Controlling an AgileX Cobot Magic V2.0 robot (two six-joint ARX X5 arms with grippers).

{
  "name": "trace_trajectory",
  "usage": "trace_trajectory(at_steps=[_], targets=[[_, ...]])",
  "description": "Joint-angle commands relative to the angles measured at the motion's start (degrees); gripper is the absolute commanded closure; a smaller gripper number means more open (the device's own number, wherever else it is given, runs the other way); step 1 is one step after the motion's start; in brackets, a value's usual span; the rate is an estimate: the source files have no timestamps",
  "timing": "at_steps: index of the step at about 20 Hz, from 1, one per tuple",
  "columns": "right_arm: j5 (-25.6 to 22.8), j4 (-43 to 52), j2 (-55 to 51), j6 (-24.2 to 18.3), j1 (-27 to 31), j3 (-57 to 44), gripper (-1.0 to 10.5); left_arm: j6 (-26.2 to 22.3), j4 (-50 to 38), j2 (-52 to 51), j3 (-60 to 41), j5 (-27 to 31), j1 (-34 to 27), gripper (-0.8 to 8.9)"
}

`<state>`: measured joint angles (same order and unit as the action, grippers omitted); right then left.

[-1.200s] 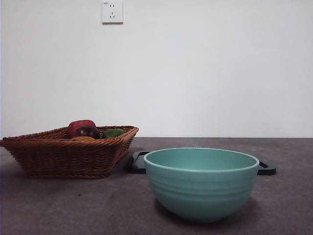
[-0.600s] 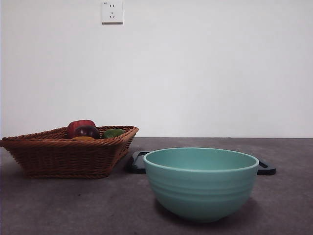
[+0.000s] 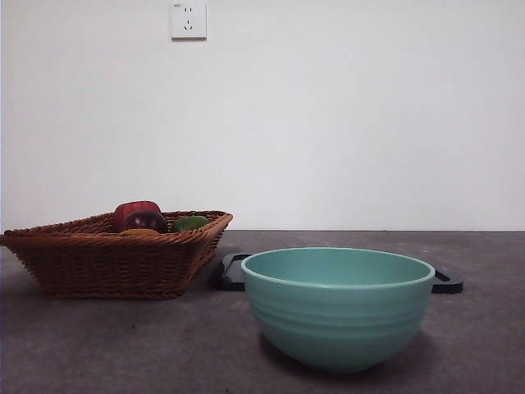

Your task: Pick up the wifruite, put it on the bowl, pick up the plate, put it on desk

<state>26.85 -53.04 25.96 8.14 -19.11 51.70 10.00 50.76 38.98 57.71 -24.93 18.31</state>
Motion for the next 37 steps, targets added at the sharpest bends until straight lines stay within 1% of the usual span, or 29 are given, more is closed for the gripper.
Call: trace_trajectory(at_steps=[1,6,9,10,12,14,16,18,22,28,31,32,34,35,37], targets=[[0.17,0.68,0.13,0.07,-0.26,0.87,3.8,0.11,2.1,5.29,3.19,1.77,0.26,1.92],[0.15,0.7,0.13,0.02,-0.26,0.87,3.8,-0.11,6.75,20.98,10.75,7.39,0.26,1.93],[0.15,0.68,0.13,0.0,-0.26,0.87,3.8,-0.2,6.71,31.06,15.47,8.02,0.92,1.93],[0.15,0.7,0.13,0.0,-0.26,0.87,3.8,-0.33,6.86,34.27,17.14,10.05,1.51,1.93],[0.15,0.68,0.13,0.0,-0.26,0.87,3.8,-0.79,6.78,40.68,19.98,15.87,3.17,1.93],[0.15,0.7,0.13,0.02,-0.26,0.87,3.8,-0.76,6.43,46.36,22.14,18.12,4.09,1.93],[0.15,0.68,0.13,0.02,-0.26,0.87,3.8,-0.76,5.22,51.25,23.39,18.95,4.5,1.93],[0.15,0.68,0.13,0.07,-0.26,0.87,3.8,-0.76,2.1,55.71,23.45,19.65,4.66,1.93],[0.15,0.68,0.13,0.07,-0.26,0.87,3.8,-0.85,-3.1,61.99,23.45,19.67,4.66,1.92],[0.15,0.66,0.13,0.2,-0.26,0.87,3.8,-0.76,-4.24,68.28,23.45,19.67,4.63,1.93],[0.15,0.66,0.13,0.24,-0.26,0.87,3.8,-0.76,-4.2,69.7,23.45,19.67,4.63,2.03],[0.15,0.63,0.13,0.24,-0.26,0.87,3.8,-0.76,-4.22,69.72,23.45,19.69,4.63,2.57],[0.15,0.63,0.13,0.22,-0.26,0.87,3.8,-0.74,-4.17,69.72,23.45,20.52,4.59,4.41],[0.15,0.63,0.13,0.22,-0.26,0.87,3.8,-0.79,-3.82,69.72,23.45,20.52,4.55,5.0],[0.15,0.66,0.13,0.22,-0.26,0.87,3.8,-0.79,-3.72,69.72,23.45,20.52,4.55,5.45]])
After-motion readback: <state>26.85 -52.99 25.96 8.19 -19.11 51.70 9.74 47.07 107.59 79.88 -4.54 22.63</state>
